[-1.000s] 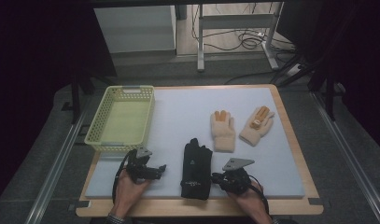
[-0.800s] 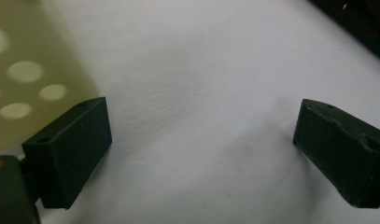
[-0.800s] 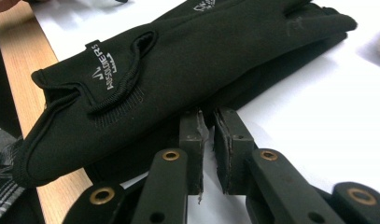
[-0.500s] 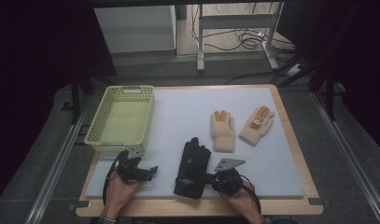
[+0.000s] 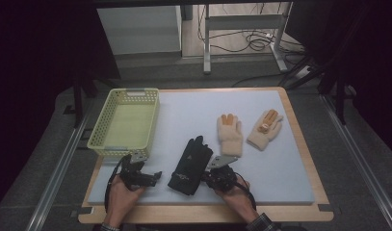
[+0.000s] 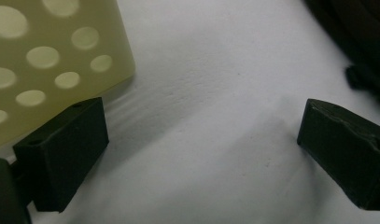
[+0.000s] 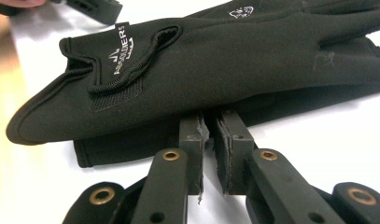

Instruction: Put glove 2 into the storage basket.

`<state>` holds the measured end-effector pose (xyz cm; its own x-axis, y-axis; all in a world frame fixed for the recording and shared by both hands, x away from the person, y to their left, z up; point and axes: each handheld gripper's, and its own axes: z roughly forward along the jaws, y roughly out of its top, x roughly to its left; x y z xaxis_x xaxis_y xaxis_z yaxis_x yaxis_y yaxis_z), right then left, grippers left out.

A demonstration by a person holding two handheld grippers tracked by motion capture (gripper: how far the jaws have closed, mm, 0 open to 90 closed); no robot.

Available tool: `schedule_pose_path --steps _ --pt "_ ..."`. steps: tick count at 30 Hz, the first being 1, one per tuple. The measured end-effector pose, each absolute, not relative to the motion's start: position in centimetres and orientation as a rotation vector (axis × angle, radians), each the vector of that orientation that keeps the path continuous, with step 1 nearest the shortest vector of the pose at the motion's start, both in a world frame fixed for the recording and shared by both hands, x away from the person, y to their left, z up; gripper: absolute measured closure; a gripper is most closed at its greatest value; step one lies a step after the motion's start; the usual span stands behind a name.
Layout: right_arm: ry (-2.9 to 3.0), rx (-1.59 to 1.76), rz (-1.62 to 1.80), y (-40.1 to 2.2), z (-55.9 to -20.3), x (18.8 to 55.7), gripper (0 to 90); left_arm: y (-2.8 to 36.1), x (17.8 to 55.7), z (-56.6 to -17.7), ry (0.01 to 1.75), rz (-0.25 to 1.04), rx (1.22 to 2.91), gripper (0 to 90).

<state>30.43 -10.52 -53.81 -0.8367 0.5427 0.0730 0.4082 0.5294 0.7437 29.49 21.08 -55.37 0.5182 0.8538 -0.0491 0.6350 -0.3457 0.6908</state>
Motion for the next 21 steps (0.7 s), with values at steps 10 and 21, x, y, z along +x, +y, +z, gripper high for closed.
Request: schedule_pose_path --steps 10,21 --pt "2.571 0.811 1.165 -8.2 -53.9 32.4 79.3 21.1 29.5 -55.4 1.209 0.424 2.093 2.0" --pt "2.53 0.807 1.117 -11.2 -52.7 32.0 62.6 21.1 29.5 -55.4 1.209 0.421 2.092 1.9"
